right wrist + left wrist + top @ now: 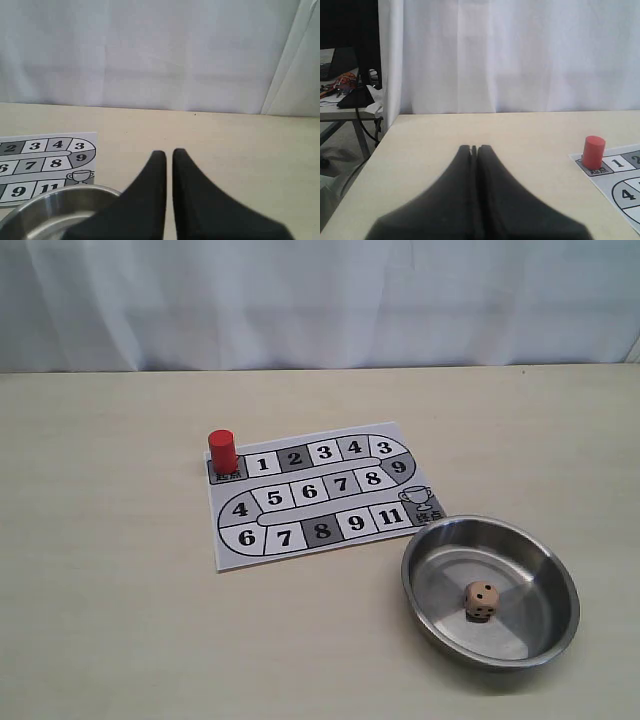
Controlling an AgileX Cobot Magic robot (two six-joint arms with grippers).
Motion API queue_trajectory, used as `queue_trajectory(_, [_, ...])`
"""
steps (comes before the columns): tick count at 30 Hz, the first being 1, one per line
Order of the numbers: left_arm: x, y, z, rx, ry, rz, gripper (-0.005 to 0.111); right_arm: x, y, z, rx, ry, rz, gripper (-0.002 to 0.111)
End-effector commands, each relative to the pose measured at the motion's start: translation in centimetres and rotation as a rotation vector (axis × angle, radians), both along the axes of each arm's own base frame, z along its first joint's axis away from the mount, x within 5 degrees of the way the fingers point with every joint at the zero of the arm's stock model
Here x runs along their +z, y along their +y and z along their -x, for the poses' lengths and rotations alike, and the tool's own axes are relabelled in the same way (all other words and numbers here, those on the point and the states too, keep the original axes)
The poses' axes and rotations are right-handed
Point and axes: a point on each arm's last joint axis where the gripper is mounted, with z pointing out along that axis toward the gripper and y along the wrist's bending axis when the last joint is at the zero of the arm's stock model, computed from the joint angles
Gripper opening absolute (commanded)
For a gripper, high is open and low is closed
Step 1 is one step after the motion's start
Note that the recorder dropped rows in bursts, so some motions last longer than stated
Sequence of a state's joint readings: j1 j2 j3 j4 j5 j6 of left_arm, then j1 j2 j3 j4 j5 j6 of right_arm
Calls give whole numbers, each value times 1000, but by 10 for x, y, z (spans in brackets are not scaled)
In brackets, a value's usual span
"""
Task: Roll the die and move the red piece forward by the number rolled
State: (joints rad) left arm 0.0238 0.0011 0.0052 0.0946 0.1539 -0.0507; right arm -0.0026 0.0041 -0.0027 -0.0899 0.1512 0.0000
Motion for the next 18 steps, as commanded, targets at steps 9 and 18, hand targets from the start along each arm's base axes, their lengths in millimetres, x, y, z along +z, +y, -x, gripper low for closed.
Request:
queue_trajectory(9, [3, 0, 0, -1, -18, 3, 0, 5, 0, 0, 2, -66, -2, 4])
queue_trajectory(18, [3, 0, 0, -1, -18, 3, 0, 36, 0, 5, 18, -267, -260, 4])
